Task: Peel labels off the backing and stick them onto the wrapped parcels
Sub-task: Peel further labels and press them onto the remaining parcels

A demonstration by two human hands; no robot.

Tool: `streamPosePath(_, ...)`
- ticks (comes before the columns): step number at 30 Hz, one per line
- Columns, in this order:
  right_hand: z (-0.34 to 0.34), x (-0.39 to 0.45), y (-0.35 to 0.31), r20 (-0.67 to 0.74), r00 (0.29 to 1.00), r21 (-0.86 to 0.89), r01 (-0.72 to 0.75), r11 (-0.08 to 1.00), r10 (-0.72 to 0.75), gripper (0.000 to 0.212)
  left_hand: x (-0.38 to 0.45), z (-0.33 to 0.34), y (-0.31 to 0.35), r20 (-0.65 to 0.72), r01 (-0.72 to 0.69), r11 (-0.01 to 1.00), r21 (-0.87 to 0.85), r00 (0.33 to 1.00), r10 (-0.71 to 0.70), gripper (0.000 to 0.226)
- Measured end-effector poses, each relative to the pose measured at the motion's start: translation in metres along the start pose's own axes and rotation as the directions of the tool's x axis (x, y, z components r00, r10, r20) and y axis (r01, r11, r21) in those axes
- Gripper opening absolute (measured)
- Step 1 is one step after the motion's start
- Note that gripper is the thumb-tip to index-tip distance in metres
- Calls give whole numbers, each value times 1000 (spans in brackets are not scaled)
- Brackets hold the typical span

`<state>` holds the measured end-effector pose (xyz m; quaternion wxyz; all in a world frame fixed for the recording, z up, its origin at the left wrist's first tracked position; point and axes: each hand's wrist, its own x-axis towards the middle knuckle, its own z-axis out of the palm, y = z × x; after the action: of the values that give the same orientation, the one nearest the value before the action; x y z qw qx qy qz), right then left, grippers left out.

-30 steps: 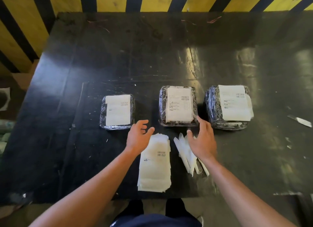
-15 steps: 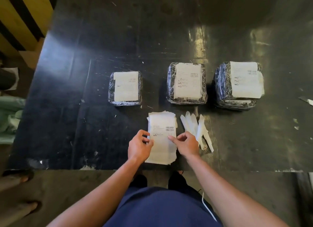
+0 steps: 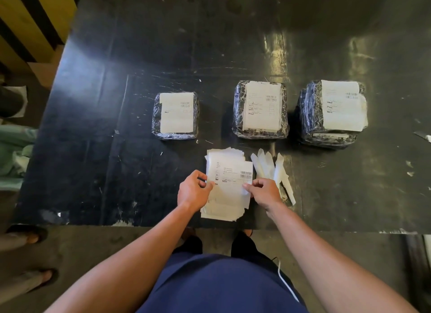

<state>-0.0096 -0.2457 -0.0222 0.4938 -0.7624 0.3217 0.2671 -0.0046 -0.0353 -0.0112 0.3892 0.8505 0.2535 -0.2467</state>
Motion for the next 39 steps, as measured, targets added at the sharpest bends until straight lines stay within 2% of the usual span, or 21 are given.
streamPosePath(4, -15, -5, 7, -39, 999, 27, 27, 999, -26, 8, -2, -1, 5, -3, 16, 1000, 6, 1000, -16, 23)
streamPosePath(9, -36, -26, -1, -3, 992, 191, 123, 974, -124, 8, -10, -7, 11, -82, -27, 998, -64, 996, 22, 29)
streamPosePath(11, -42, -39, -15, 4, 982, 241, 180, 954, -187, 15, -17, -15, 19, -86, -78, 985, -154, 994, 65, 27)
streamPosePath(13, -45, -52, -29, 24, 965, 281, 242, 929, -259, 20, -27, -25, 31, -2, -109, 952, -286, 994, 113, 29)
streamPosePath(16, -47, -71, -50, 68, 929, 321, 325, 890, -364, 9, -45, -47, 55, 148, -123, 858, -498, 963, 224, 47)
streamPosePath(18, -47, -85, -63, 89, 906, 307, 371, 877, -414, 3, -55, -60, 69, 135, -160, 794, -587, 947, 290, 43)
streamPosePath(20, -48, -97, -77, 105, 879, 298, 418, 858, -465, 4, -61, -73, 80, 54, -239, 754, -612, 938, 342, 24)
streamPosePath(22, -53, -109, -93, 116, 843, 328, 466, 822, -525, 7, -68, -85, 89, -3, -287, 722, -630, 930, 368, 18)
streamPosePath(27, -80, -126, -138, 110, 778, 470, 508, 722, -619, 18, -82, -109, 104, -57, -330, 693, -641, 921, 386, 16)
streamPosePath(34, -105, -143, -178, 261, 702, 456, 516, 725, -663, 15, -96, -127, 115, -55, -328, 639, -696, 911, 409, 14)
streamPosePath(37, -106, -146, -184, 285, 681, 463, 519, 718, -675, 14, -99, -128, 117, -41, -323, 626, -710, 906, 422, 34)
streamPosePath(39, -106, -148, -186, 282, 680, 468, 518, 716, -677, 11, -99, -128, 117, -36, -321, 617, -718, 903, 428, 30)
